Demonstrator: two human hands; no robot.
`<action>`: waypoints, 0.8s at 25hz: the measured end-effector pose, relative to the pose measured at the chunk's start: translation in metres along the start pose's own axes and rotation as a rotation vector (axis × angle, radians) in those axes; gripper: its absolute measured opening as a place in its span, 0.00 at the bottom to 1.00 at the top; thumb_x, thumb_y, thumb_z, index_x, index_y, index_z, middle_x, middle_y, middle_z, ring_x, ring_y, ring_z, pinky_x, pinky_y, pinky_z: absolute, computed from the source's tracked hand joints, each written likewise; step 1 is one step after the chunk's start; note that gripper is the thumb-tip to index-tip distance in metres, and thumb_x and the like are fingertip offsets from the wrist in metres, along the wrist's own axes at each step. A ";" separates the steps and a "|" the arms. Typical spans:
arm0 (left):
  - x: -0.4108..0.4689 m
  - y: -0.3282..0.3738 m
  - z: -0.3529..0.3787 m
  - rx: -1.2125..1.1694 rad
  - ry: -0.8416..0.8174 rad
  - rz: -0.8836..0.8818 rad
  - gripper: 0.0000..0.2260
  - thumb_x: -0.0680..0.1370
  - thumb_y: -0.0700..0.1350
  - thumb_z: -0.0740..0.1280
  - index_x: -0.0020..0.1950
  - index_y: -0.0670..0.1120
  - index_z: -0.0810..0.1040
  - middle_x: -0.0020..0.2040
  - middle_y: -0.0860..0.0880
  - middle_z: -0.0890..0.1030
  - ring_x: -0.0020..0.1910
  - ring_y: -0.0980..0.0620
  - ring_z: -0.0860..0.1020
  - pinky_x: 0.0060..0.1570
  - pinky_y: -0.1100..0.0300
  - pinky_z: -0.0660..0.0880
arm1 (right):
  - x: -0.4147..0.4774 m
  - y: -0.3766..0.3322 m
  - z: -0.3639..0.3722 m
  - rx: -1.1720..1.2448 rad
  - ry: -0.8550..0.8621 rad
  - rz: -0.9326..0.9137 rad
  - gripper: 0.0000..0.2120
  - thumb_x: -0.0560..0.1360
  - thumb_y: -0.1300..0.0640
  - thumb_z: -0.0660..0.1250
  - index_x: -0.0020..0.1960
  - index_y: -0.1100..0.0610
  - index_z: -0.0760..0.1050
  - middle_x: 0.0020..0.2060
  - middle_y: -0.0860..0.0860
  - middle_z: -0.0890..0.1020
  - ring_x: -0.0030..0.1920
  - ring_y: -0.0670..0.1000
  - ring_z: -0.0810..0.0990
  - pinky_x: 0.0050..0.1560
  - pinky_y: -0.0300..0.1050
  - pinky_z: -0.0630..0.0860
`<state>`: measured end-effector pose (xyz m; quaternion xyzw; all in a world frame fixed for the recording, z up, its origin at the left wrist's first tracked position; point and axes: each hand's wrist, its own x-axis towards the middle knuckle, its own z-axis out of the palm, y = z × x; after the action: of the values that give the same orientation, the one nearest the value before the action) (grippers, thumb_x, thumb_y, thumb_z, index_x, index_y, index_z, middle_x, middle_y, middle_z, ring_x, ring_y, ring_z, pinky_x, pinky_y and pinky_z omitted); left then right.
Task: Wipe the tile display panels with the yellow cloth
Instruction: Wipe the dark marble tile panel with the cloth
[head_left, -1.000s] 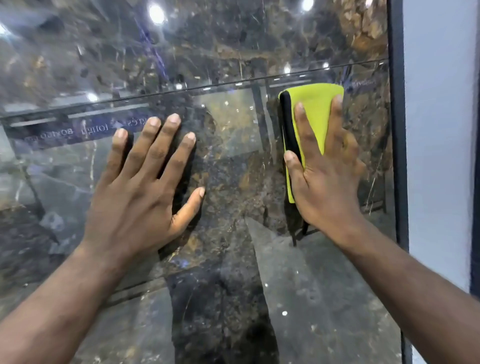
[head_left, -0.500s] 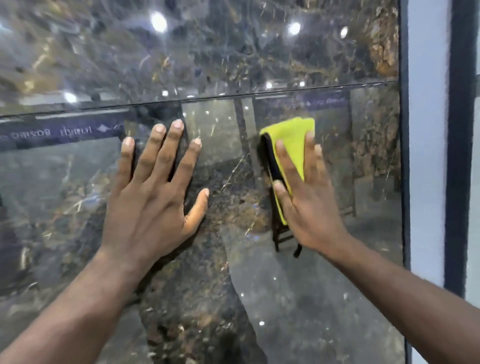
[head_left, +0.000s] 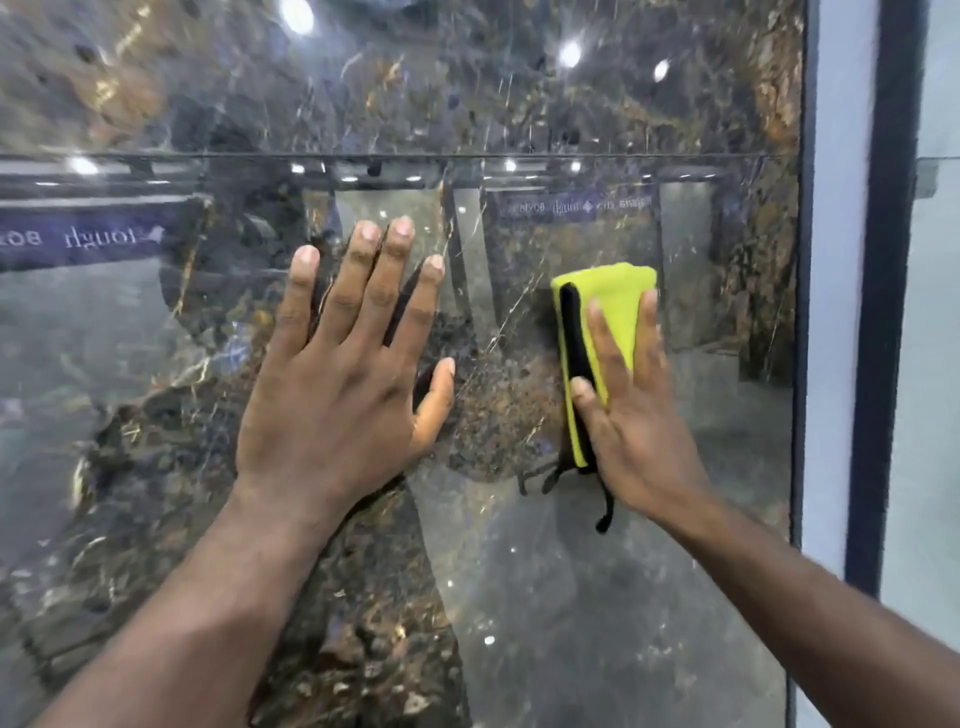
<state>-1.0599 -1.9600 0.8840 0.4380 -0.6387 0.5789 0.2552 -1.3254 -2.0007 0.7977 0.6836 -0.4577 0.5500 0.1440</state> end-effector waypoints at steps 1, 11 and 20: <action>0.000 0.000 0.000 0.006 -0.007 0.002 0.34 0.88 0.61 0.50 0.89 0.44 0.50 0.89 0.39 0.46 0.88 0.39 0.45 0.85 0.34 0.46 | 0.015 0.003 -0.004 0.048 0.044 0.078 0.32 0.87 0.44 0.53 0.87 0.41 0.44 0.84 0.52 0.31 0.85 0.55 0.35 0.84 0.59 0.44; 0.000 0.003 0.000 -0.013 -0.028 -0.009 0.34 0.88 0.61 0.50 0.90 0.44 0.47 0.89 0.40 0.44 0.88 0.39 0.44 0.84 0.32 0.49 | -0.009 0.004 0.009 0.141 -0.006 0.099 0.32 0.87 0.42 0.54 0.85 0.35 0.42 0.82 0.45 0.27 0.83 0.52 0.29 0.82 0.64 0.40; -0.002 0.003 0.001 0.030 -0.034 -0.016 0.34 0.88 0.61 0.51 0.90 0.44 0.49 0.89 0.40 0.46 0.88 0.39 0.45 0.84 0.33 0.48 | -0.016 -0.010 0.017 0.110 -0.025 0.006 0.32 0.87 0.44 0.54 0.85 0.35 0.42 0.83 0.47 0.29 0.83 0.53 0.29 0.82 0.65 0.40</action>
<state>-1.0616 -1.9606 0.8805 0.4566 -0.6307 0.5787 0.2425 -1.3064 -1.9995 0.7804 0.6959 -0.4304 0.5663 0.0987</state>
